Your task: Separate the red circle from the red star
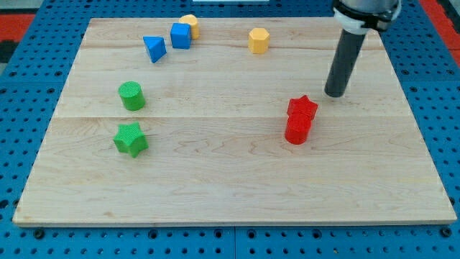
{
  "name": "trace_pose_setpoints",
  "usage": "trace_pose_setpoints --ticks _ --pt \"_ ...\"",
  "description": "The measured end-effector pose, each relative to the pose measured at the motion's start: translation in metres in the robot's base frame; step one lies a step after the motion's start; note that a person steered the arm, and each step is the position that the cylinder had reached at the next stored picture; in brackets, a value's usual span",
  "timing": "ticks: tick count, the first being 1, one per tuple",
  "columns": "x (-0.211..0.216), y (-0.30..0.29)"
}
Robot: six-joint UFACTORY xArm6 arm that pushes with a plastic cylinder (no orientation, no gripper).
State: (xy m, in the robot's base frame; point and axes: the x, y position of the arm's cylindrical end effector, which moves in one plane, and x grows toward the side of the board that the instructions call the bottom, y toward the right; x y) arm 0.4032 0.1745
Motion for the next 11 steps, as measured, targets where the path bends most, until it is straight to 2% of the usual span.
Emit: trace_pose_setpoints --ticks 1,3,5,7,8,9,10,11 --pt "0.039 -0.023" --pt "0.077 -0.137" --pt "0.118 -0.130" --pt "0.145 -0.087" --pt "0.162 -0.130" --pt "0.161 -0.195" --pt "0.154 -0.221" --pt "0.135 -0.220"
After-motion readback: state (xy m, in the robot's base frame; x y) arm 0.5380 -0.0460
